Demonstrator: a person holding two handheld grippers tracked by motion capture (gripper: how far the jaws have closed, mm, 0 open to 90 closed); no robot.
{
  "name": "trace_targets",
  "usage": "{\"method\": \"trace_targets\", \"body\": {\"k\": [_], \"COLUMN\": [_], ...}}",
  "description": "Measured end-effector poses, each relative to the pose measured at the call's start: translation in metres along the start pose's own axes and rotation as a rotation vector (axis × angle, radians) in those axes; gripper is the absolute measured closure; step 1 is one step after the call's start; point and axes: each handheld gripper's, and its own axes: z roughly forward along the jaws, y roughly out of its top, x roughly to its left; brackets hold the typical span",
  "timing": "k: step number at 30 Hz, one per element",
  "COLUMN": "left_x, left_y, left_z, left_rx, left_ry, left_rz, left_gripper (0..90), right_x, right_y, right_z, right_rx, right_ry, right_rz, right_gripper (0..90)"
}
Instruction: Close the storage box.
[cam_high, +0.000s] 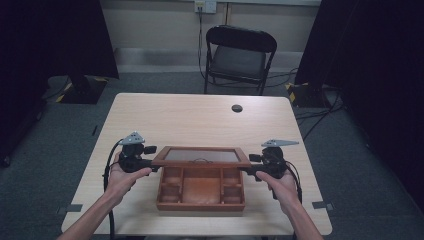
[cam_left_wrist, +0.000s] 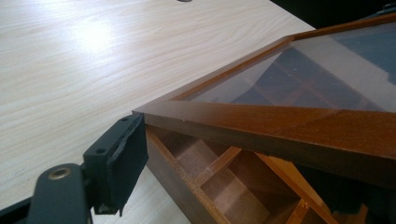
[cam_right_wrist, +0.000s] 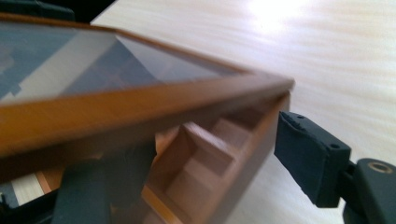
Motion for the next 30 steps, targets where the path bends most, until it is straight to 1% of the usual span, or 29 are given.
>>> {"method": "trace_targets", "body": {"k": [2, 3, 4, 5, 6, 7, 9, 12, 14, 15, 16, 17, 19, 20, 21, 22, 23, 24, 25, 26, 28, 30], "left_x": [0.0, -0.001, -0.002, -0.004, -0.005, -0.006, -0.007, -0.007, -0.008, -0.008, -0.009, -0.01, -0.01, -0.011, -0.011, -0.011, -0.011, -0.011, -0.011, -0.011, -0.01, -0.01], "left_y": [0.0, -0.001, -0.001, -0.001, -0.001, -0.001, -0.002, -0.004, -0.005, -0.005, -0.006, -0.006, -0.006, -0.006, -0.006, -0.006, -0.006, -0.007, -0.008, -0.008, -0.009, -0.01], "left_z": [-0.001, -0.002, -0.003, -0.004, -0.005, -0.006, -0.007, -0.008, -0.008, -0.008, -0.008, -0.009, -0.011, -0.012, -0.012, -0.012, -0.012, -0.012, -0.013, -0.013, -0.012, -0.011], "left_rx": [0.002, -0.011, -0.019, -0.021, -0.022, -0.023, -0.022, -0.012, -0.009, -0.001, -0.001, -0.003, -0.005, -0.004, -0.003, 0.001, 0.008, 0.006, 0.006, 0.004, 0.005, 0.004], "left_ry": [0.0, -0.004, -0.003, 0.0, -0.007, -0.008, -0.014, -0.019, -0.017, -0.013, -0.019, -0.022, -0.024, -0.025, -0.025, -0.022, -0.021, -0.023, -0.021, -0.026, -0.029, -0.033], "left_rz": [0.001, -0.012, -0.011, -0.004, 0.001, 0.01, 0.011, 0.013, 0.017, 0.026, 0.022, 0.018, 0.031, 0.033, 0.031, 0.039, 0.044, 0.038, 0.039, 0.039, 0.037, 0.034], "left_gripper": [21.0, 20.9, 21.0, 21.3, 21.3, 21.3, 21.0, 20.5, 20.6, 20.8, 21.1, 21.0, 21.0, 21.1, 21.0, 21.0, 21.1, 21.0, 21.0, 21.1, 20.8, 20.6], "right_x": [-0.005, -0.008, -0.01, -0.012, -0.014, -0.017, -0.022, -0.027, -0.03, -0.03, -0.031, -0.031, -0.028, -0.026, -0.022, -0.018, -0.013, -0.009, -0.004, 0.003, 0.017, 0.032], "right_y": [-0.003, -0.004, -0.004, -0.004, -0.004, -0.004, -0.004, -0.001, 0.002, 0.005, 0.008, 0.011, 0.017, 0.022, 0.026, 0.03, 0.035, 0.039, 0.044, 0.048, 0.055, 0.061], "right_z": [-0.001, -0.001, -0.001, -0.001, -0.001, -0.001, -0.003, -0.008, -0.01, -0.011, -0.012, -0.012, -0.014, -0.016, -0.018, -0.02, -0.022, -0.024, -0.025, -0.025, -0.025, -0.023], "right_rx": [0.015, 0.027, 0.025, 0.03, 0.034, 0.03, 0.027, 0.0, -0.014, -0.017, -0.024, -0.031, -0.042, -0.046, -0.05, -0.057, -0.073, -0.088, -0.098, -0.098, -0.1, -0.091], "right_ry": [-0.007, -0.014, -0.04, -0.055, -0.058, -0.066, -0.099, -0.132, -0.154, -0.161, -0.157, -0.146, -0.128, -0.104, -0.095, -0.08, -0.061, -0.032, -0.006, 0.016, 0.085, 0.131], "right_rz": [0.018, 0.023, 0.025, 0.017, 0.026, 0.034, 0.036, 0.059, 0.054, 0.046, 0.046, 0.052, 0.039, 0.04, 0.03, 0.02, 0.021, 0.015, 0.002, -0.011, -0.055, -0.1], "right_gripper": [29.4, 30.1, 31.3, 31.9, 31.9, 32.2, 33.8, 34.6, 35.2, 35.3, 36.1, 37.2, 40.6, 42.0, 42.0, 42.0, 41.6, 41.2, 41.2, 42.0, 45.0, 47.2]}}
